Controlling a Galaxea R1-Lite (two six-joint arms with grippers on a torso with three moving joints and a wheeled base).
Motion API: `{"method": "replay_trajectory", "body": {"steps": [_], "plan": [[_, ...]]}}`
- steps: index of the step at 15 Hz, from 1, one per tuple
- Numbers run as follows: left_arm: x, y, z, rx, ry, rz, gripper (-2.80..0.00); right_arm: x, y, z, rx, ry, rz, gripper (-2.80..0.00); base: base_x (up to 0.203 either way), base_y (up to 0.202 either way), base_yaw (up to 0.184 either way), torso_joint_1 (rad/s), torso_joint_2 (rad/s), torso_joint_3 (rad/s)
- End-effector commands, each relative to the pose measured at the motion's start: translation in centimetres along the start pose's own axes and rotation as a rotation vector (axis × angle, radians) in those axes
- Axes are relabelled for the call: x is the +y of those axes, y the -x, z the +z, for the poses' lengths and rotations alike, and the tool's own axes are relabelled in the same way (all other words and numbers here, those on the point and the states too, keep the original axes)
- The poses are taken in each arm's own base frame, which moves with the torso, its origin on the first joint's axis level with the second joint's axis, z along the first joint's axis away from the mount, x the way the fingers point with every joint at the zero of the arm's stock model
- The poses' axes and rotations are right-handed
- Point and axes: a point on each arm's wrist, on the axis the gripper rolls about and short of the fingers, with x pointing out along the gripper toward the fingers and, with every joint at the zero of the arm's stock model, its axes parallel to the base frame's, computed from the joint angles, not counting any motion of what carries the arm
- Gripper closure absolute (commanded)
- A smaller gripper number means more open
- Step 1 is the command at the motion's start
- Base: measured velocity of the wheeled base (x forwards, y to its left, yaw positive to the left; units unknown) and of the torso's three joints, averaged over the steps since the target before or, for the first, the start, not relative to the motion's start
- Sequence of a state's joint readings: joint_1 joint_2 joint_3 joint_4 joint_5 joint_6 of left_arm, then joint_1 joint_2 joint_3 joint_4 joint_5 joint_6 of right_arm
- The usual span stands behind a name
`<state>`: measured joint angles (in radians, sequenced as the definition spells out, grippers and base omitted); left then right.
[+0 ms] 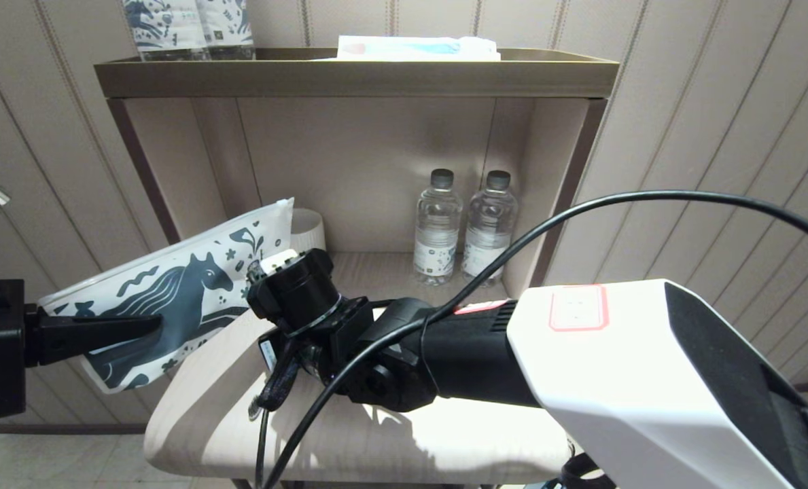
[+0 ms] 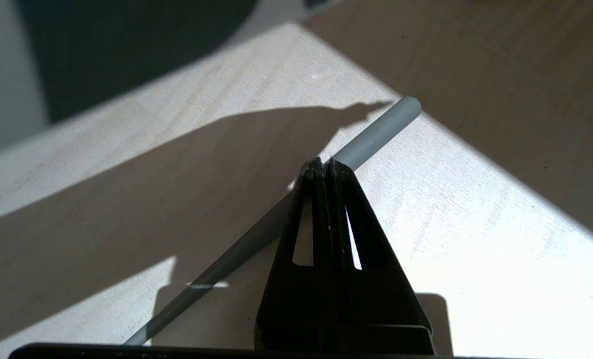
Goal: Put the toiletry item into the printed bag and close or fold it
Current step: Pick up a toothbrush
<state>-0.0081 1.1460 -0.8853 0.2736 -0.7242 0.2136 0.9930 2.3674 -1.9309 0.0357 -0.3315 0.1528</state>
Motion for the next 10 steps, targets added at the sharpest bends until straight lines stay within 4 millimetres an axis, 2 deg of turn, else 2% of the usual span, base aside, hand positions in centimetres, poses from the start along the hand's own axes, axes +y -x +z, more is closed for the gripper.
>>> {"method": "replay_trajectory", "body": {"steps": [1, 4, 8, 10], "plan": [[0.0, 0.0, -0.1, 0.002, 0.003, -0.002, 0.0, 0.0, -0.1, -0.1, 0.004, 0.001, -0.003, 0.0, 0.0, 0.0, 0.0, 0.0, 0.0, 0.0], [0.1, -0.1, -0.1, 0.005, 0.006, -0.003, 0.0, -0.4, 0.1, 0.3, -0.005, -0.009, -0.008, 0.0, 0.0, 0.0, 0.0, 0.0, 0.0, 0.0], [0.1, -0.1, -0.1, 0.004, 0.006, -0.004, 0.0, -2.0, 2.4, 3.1, -0.073, -0.04, -0.023, 0.0, 0.0, 0.0, 0.0, 0.0, 0.0, 0.0], [0.0, 0.0, -0.1, 0.001, 0.003, -0.003, 0.0, -2.8, 3.0, 3.9, -0.09, -0.051, -0.036, 0.0, 0.0, 0.0, 0.0, 0.0, 0.0, 0.0]]}}
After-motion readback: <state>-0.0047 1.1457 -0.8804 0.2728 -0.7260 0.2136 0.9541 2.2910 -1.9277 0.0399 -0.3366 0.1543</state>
